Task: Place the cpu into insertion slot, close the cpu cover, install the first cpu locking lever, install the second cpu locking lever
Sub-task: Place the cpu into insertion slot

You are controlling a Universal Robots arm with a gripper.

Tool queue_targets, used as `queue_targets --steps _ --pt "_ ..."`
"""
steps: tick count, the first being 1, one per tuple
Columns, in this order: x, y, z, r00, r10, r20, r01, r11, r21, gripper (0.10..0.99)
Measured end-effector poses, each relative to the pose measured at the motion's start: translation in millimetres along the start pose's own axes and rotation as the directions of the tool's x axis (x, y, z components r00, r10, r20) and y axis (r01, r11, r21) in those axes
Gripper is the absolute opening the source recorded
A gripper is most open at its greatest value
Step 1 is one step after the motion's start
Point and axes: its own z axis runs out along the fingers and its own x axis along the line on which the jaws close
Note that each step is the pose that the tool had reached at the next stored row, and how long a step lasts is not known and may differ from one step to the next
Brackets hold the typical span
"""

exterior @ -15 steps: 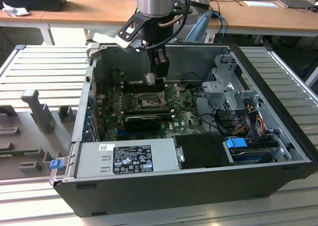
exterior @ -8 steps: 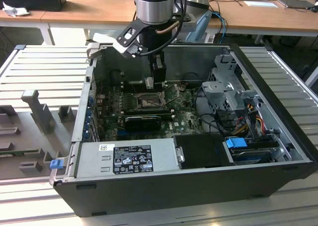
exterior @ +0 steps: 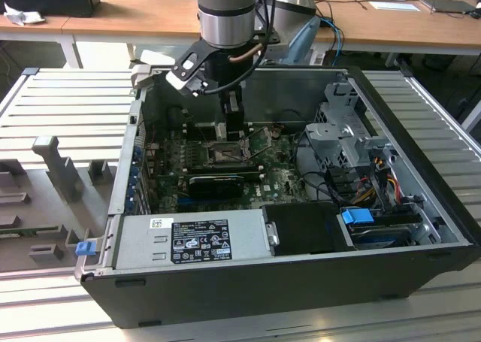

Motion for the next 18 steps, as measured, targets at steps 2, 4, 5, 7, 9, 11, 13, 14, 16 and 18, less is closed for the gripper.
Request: queue_targets --steps 2,4,5,7,9,11,13,14,16,18 --pt "0.8 -0.6 6.7 1.0 0.0 0.0001 0.0 1.0 0.0 0.525" --pt "1.0 -1.1 11.3 1.0 -0.001 0.0 0.001 1.0 0.0 0.525" --pt "1.6 -1.4 14.1 1.0 -0.003 -0.0001 0.003 1.0 0.0 0.525" --pt "2.1 -1.6 18.0 1.0 -0.003 -0.0002 0.003 1.0 0.0 0.525" --pt "3.4 -1.9 21.4 1.0 -0.003 -0.0001 0.003 1.0 0.0 0.525" --pt "5.4 -2.2 25.7 1.0 -0.004 -0.0002 0.004 1.0 0.0 0.525" --pt "9.2 -2.8 33.0 1.0 -0.008 -0.0004 0.008 1.0 0.0 0.525" --pt "10.4 -3.0 34.8 1.0 -0.009 -0.0004 0.009 1.0 0.0 0.525" --pt "12.6 -3.5 40.0 1.0 -0.009 -0.0008 0.009 1.0 0.0 0.525" --pt "14.2 -3.8 44.1 1.0 -0.005 -0.0004 0.005 1.0 0.0 0.525"
